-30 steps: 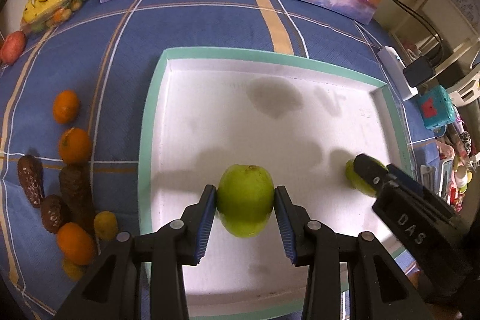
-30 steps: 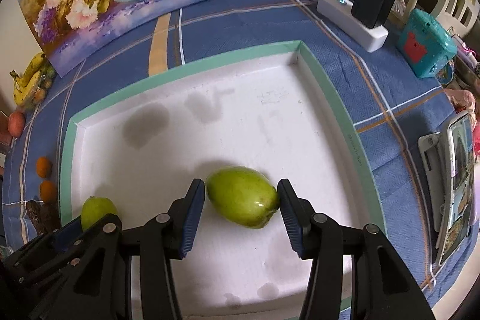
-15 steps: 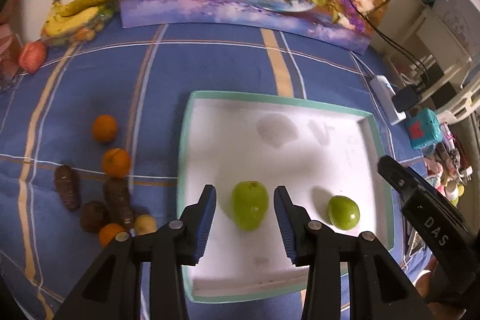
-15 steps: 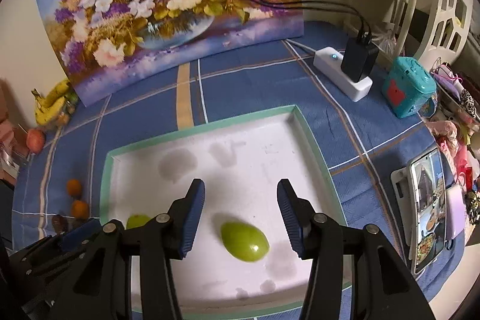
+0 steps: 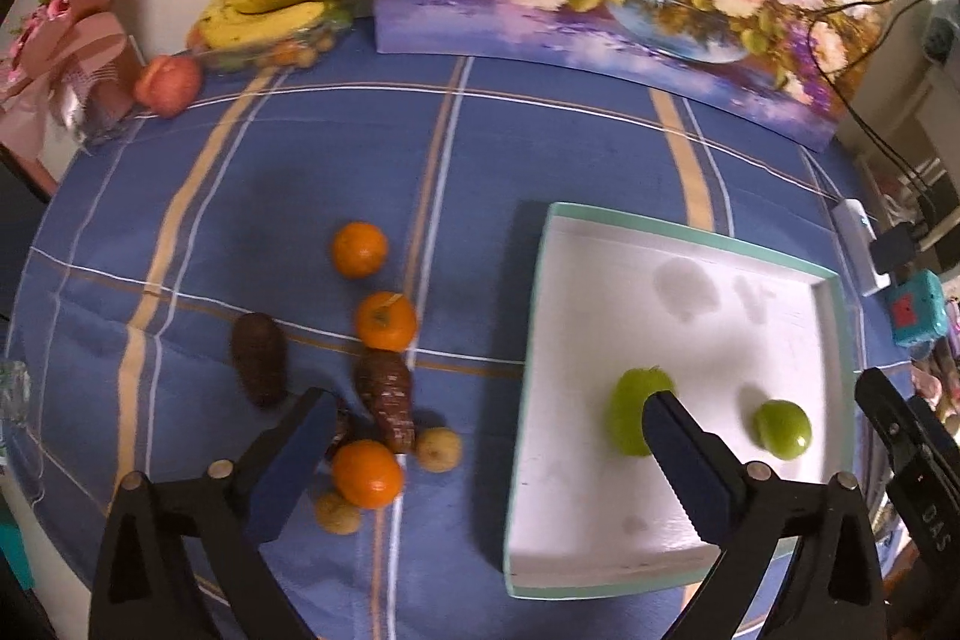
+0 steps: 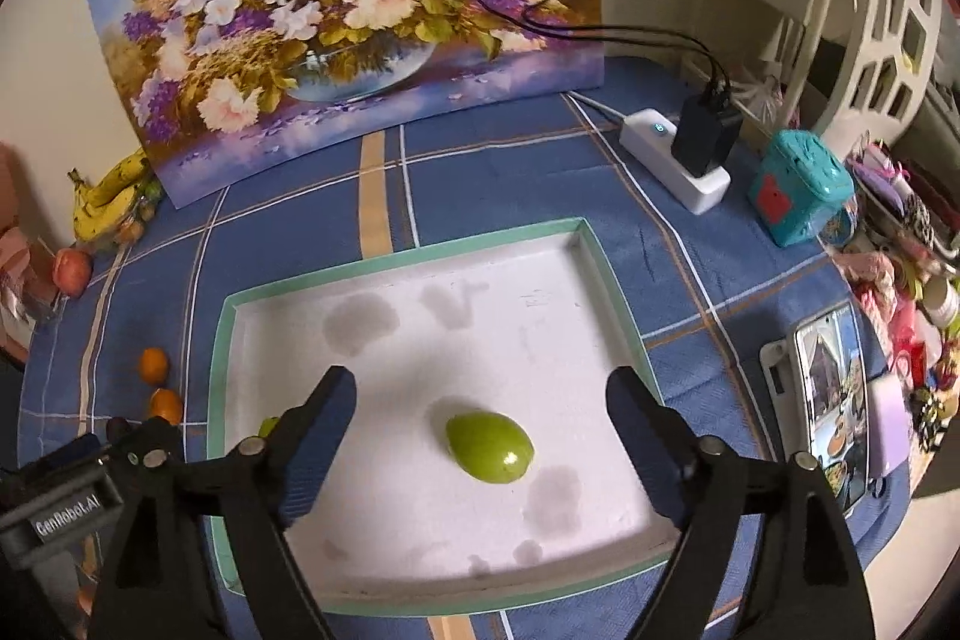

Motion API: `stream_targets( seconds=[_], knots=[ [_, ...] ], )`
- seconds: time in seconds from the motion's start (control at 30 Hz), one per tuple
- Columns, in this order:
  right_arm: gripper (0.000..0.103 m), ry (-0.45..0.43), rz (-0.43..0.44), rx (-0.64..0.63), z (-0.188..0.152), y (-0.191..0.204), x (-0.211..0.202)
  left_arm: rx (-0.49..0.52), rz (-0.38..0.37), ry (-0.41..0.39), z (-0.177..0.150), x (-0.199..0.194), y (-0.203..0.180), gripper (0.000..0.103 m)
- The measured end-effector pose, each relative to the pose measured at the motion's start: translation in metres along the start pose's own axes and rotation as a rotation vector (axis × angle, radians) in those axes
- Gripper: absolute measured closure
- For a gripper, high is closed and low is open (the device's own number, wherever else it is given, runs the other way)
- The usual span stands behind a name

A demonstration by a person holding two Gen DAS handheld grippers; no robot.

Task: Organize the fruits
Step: 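Withdraw both open tools from the tray back toward the dates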

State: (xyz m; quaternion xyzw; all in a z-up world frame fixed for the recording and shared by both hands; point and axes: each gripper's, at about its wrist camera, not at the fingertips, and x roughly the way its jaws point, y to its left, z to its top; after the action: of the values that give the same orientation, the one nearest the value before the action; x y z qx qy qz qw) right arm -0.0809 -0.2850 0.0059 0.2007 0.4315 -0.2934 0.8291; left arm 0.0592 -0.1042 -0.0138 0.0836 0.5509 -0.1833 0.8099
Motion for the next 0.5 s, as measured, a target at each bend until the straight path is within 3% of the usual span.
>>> stream_targets(
  seconds=[0.27,0.5],
  knots=[
    [0.013,-0.069,0.029,-0.078,-0.005,0.019,-0.007,-0.033,0.020,-0.037,0.001,-0.009,0.018,0.000],
    [0.013,-0.130,0.072,-0.117,-0.009,0.036,-0.012,-0.022,0.086,-0.068,0.003,-0.010,0.035,0.000]
  ],
)
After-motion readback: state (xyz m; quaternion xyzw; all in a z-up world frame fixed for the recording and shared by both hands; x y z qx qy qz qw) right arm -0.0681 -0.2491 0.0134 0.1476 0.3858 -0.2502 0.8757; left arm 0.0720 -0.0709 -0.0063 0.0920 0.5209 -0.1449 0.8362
